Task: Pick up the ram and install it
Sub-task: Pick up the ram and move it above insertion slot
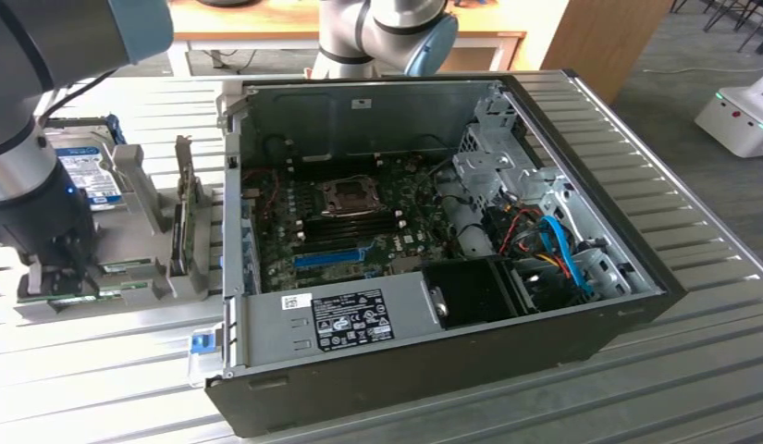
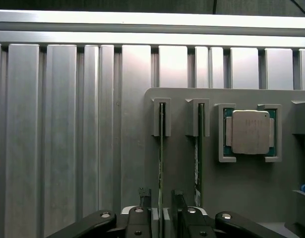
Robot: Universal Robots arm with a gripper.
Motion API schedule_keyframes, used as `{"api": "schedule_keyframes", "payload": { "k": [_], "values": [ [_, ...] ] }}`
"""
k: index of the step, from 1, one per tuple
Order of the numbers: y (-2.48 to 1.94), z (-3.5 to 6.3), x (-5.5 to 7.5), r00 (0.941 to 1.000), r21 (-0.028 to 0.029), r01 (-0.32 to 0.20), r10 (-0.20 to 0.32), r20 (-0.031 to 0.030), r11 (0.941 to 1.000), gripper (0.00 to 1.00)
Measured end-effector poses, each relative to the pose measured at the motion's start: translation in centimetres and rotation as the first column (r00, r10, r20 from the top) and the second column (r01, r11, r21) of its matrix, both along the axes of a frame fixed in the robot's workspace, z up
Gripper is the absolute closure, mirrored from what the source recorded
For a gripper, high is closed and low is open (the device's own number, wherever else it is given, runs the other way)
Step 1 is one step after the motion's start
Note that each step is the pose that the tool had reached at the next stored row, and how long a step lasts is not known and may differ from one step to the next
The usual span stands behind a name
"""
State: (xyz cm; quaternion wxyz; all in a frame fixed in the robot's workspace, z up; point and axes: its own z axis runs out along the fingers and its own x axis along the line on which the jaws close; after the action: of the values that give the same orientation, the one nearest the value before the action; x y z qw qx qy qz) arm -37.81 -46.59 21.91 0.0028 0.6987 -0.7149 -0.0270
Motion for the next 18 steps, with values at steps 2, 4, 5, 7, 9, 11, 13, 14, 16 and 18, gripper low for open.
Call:
{"api": "schedule_keyframes", "payload": {
  "k": [2,4,5,7,9,11,13,14,16,18],
  "values": [
    [-0.16,0.00,0.00,1.0000,-0.0001,0.000,0.000,0.0000,1.0000,0.70],
    [-0.24,0.00,0.00,1.0000,-0.0001,0.000,0.000,0.0000,1.0000,0.70],
    [-0.24,0.01,0.00,1.0000,-0.0001,0.000,0.000,-0.0001,1.0000,0.70],
    [-0.24,0.00,0.00,1.0000,0.0000,0.000,0.000,0.0000,1.0000,0.70],
    [-0.24,-0.09,0.00,1.0000,0.0002,0.000,0.000,0.0003,1.0000,0.70],
    [-0.24,-0.29,0.00,1.0000,0.0000,0.000,0.000,0.0000,1.0000,0.70],
    [-0.25,-0.52,0.00,1.0000,0.0000,0.000,0.000,0.0001,1.0000,0.70],
    [-0.25,-0.62,0.00,1.0000,0.0000,0.000,0.000,0.0000,1.0000,0.70],
    [-0.25,-0.72,-0.01,1.0000,-0.0001,0.000,0.000,-0.0001,1.0000,0.70],
    [-0.25,-0.72,0.00,1.0000,-0.0001,0.000,0.000,-0.0001,1.0000,0.70]
  ]
}}
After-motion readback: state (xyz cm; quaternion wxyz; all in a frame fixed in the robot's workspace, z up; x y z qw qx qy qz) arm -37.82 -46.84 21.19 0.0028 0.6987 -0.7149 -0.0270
